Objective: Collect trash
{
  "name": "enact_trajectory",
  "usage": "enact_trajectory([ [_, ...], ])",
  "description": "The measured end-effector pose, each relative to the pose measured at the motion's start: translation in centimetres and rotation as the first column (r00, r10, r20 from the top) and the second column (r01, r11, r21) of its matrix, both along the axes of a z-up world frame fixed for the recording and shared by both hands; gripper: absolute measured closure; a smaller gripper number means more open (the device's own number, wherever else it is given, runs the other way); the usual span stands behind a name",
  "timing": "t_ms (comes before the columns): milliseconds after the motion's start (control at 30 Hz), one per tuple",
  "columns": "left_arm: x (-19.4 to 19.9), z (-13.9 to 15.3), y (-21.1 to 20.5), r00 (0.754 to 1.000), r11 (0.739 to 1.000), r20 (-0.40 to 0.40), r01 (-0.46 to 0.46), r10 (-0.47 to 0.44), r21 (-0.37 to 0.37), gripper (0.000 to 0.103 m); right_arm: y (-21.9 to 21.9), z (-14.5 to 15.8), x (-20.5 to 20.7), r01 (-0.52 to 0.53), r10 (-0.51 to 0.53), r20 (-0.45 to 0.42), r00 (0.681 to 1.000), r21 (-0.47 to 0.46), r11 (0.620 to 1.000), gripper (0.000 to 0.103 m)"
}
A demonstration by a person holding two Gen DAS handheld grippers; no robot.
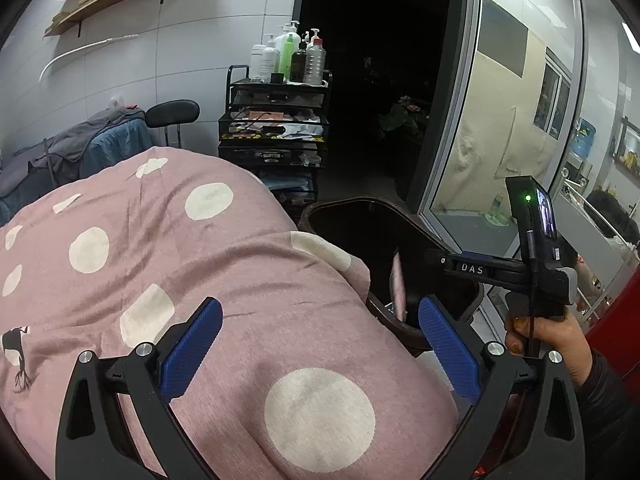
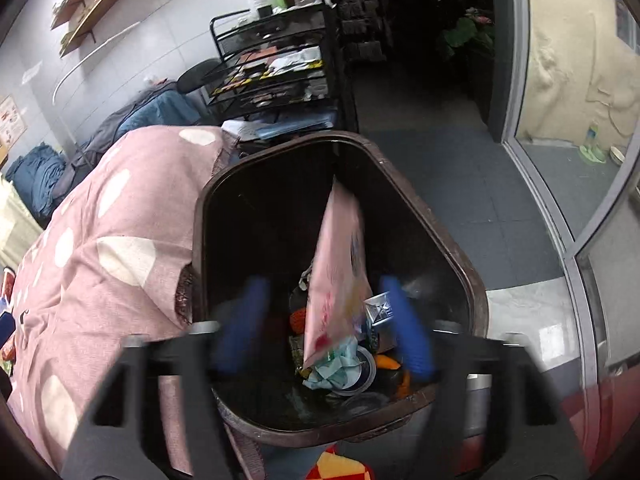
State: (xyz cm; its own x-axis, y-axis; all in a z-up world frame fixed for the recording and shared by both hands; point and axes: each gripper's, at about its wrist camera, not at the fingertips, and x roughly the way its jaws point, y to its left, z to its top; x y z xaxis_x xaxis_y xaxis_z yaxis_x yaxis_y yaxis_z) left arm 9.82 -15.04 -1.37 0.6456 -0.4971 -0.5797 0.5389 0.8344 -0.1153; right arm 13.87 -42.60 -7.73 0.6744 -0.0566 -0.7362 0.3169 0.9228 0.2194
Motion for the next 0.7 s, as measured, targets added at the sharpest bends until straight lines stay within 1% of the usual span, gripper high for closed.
enact_trajectory([
  [100, -0.1, -0.1, 0.1, 1.0, 1.0, -0.003, -0.008, 0.008, -0.003, 0.006, 0.0, -0.4, -0.6, -0.005, 0.005, 0.001, 1.0, 0.01, 1.0, 0.029],
  [167, -0.3, -0.1, 0.3, 1.0, 1.0, -0.002, -0.016, 0.016, -0.006, 0.006, 0.0, -0.3, -1.2, -0.002, 0.001, 0.016, 1.0, 0.015, 1.0, 0.025],
  [267, -0.7, -0.1, 0.6, 1.0, 1.0, 0.006, -0.025, 0.025, -0.01, 0.006, 0.4, 0.1, -2.0, 0.016, -0.016, 0.038, 0.999, 0.001, 1.0, 0.02],
  [433, -1.8, 0.1, 1.2, 0.997, 0.998, 0.036, -0.061, 0.061, -0.009, 0.006, 1.8, 1.2, -3.8, 0.046, -0.04, 0.098, 0.994, -0.061, 0.997, 0.014],
  [567, -3.2, 0.9, 1.8, 0.991, 0.995, 0.089, -0.102, 0.103, -0.012, 0.006, 3.4, 2.2, -5.8, 0.053, -0.035, 0.165, 0.986, -0.106, 0.993, 0.007],
  [700, -4.4, 1.6, 2.2, 0.985, 0.994, 0.13, -0.109, 0.11, -0.018, 0.005, 5.2, 3.5, -7.6, 0.053, -0.014, 0.238, 0.971, -0.156, 0.986, 0.006],
])
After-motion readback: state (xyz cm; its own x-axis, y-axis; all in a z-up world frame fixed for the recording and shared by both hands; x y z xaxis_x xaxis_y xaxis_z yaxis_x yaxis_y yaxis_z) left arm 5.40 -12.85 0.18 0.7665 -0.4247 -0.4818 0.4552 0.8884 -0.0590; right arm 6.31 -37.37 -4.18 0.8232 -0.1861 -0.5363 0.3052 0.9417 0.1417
